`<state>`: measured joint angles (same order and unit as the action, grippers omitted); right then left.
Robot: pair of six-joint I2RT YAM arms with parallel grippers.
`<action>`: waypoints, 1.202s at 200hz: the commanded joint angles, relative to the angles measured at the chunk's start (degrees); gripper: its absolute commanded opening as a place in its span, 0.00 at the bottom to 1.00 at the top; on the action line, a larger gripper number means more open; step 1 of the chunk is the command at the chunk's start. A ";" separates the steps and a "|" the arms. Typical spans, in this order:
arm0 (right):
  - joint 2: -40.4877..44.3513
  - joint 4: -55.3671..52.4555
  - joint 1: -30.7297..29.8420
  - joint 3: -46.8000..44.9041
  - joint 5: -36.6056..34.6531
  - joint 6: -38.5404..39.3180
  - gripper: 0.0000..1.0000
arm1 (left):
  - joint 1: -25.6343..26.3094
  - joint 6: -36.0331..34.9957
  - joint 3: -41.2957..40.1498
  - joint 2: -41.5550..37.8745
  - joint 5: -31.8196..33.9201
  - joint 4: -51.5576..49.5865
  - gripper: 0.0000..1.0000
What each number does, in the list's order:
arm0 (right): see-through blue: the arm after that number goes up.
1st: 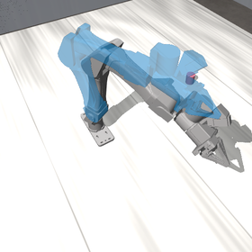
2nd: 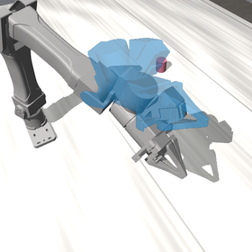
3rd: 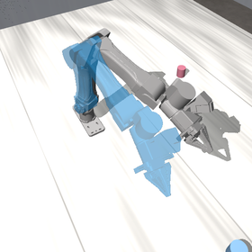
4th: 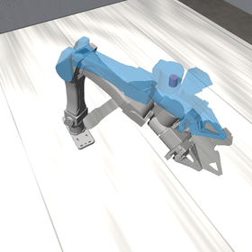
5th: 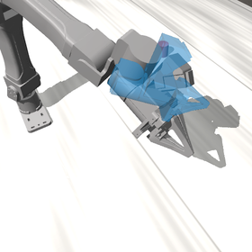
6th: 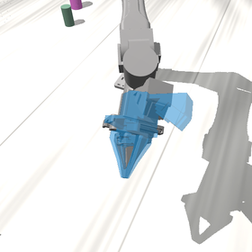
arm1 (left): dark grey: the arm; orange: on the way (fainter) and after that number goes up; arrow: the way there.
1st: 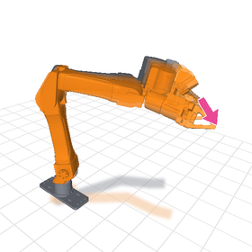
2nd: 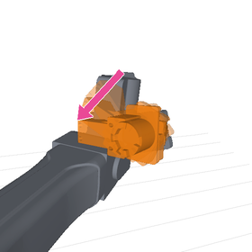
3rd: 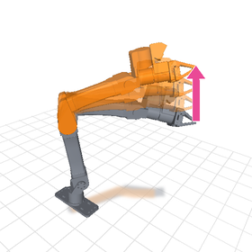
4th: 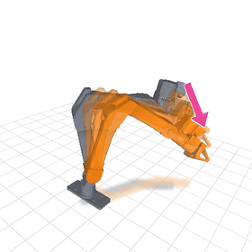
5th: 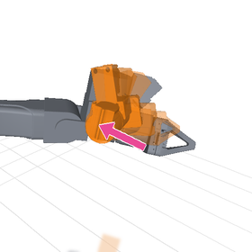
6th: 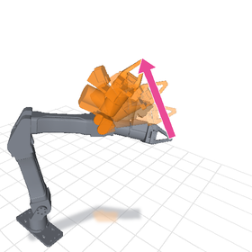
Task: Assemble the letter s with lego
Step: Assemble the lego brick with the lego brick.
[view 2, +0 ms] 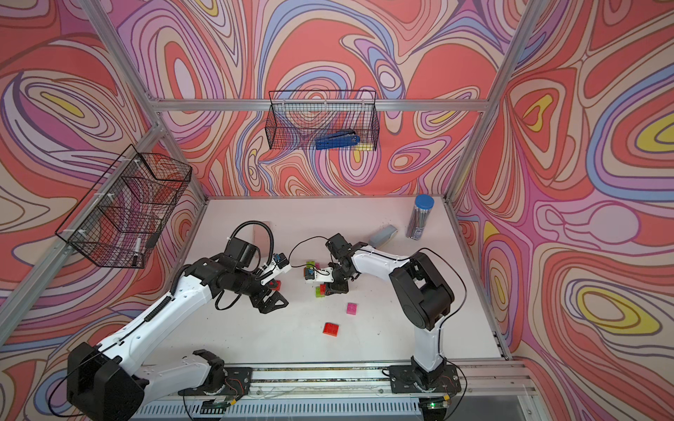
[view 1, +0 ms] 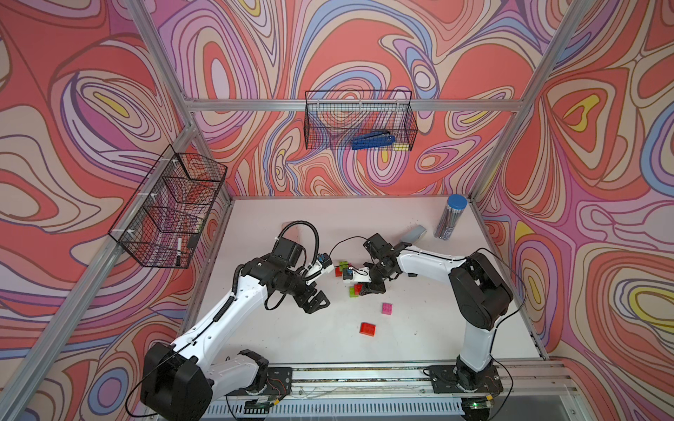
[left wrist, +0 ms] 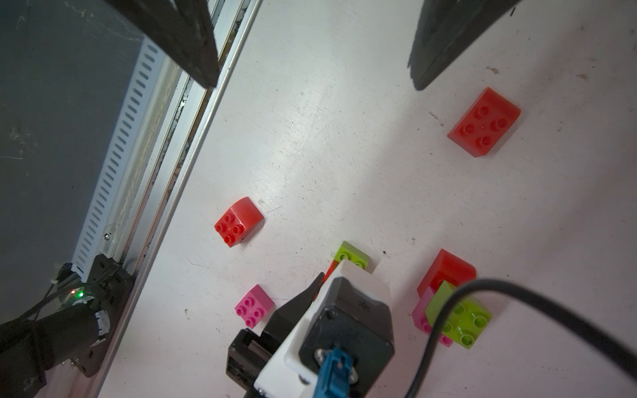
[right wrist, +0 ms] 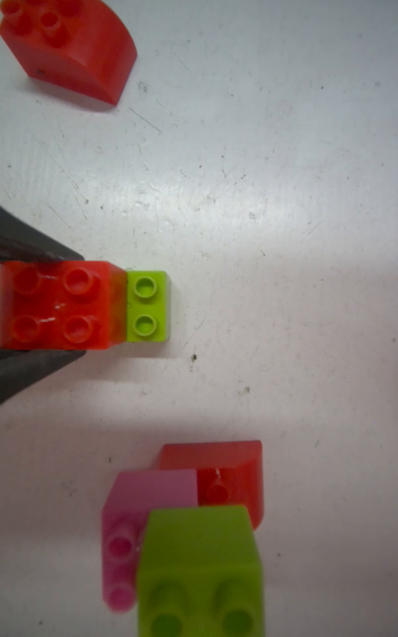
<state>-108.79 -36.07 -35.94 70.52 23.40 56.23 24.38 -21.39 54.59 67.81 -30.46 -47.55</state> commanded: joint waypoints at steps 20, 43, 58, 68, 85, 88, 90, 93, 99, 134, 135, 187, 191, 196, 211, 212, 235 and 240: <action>-2.65 -2.91 -1.21 -0.20 -3.89 -1.24 0.21 | -0.21 -0.89 0.43 -0.25 -0.61 0.00 0.88; -1.67 -2.47 -1.50 0.82 -2.12 -1.29 0.27 | -0.20 -1.20 0.68 -0.21 -0.26 -0.19 0.88; -1.05 -1.74 -1.50 0.93 -1.04 -1.38 0.32 | -0.19 -1.19 0.70 -0.22 -0.21 -0.26 0.88; -0.69 -1.16 -1.49 0.82 -0.51 -1.64 0.37 | -0.14 -1.17 0.70 -0.30 -0.30 -0.35 0.88; 0.08 -0.31 -1.50 0.82 0.54 -2.38 0.43 | -0.17 -1.20 0.61 -0.40 -0.44 -0.44 0.87; 0.24 -0.18 -1.50 0.78 0.59 -2.55 0.44 | -0.14 -1.20 0.61 -0.43 -0.54 -0.48 0.87; 0.36 -0.04 -1.50 0.65 0.64 -2.66 0.45 | -0.13 -1.20 0.61 -0.52 -0.56 -0.45 0.87; 0.54 0.19 -1.50 0.62 0.72 -2.76 0.46 | -0.17 -1.20 0.61 -0.56 -0.61 -0.48 0.87; 0.80 0.50 -1.50 0.48 0.90 -3.01 0.49 | -0.17 -1.24 0.63 -0.57 -0.67 -0.54 0.87; 3.15 2.56 -1.50 -1.33 0.81 -4.32 0.63 | -0.21 -1.73 0.96 -0.35 -1.54 -0.38 0.86; 3.24 2.62 -1.50 -1.39 0.84 -4.39 0.63 | -0.21 -1.68 0.96 -0.37 -1.54 -0.32 0.86; 11.13 9.90 1.46 -7.93 1.81 -9.76 0.72 | 0.38 -3.03 1.93 0.89 -4.38 2.82 0.79; 12.10 11.15 1.79 -8.98 2.12 -10.80 0.72 | 0.61 -3.32 1.93 1.08 -4.63 3.35 0.78; 13.27 12.92 2.17 -10.34 2.57 -12.20 0.73 | 1.00 -3.63 1.98 1.39 -4.83 4.18 0.78; 16.00 18.27 2.93 -13.82 3.18 -17.17 0.74 | 2.97 -4.46 2.73 3.14 -4.51 6.23 0.75; 16.21 18.65 3.00 -14.09 3.21 -17.17 0.74 | 3.09 -4.54 2.77 3.35 -4.43 6.32 0.75; 19.86 26.75 4.08 -19.07 3.40 -27.05 0.75 | 6.93 -6.40 5.08 7.57 -1.21 8.10 0.74; 20.74 28.43 4.31 -20.28 3.20 -29.34 0.76 | 7.43 -6.64 5.45 8.47 -0.52 8.60 0.74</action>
<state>-91.20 -18.57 -32.38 54.52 25.08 39.07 29.10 -24.84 57.32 72.62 -32.82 -42.52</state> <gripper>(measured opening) 0.751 0.745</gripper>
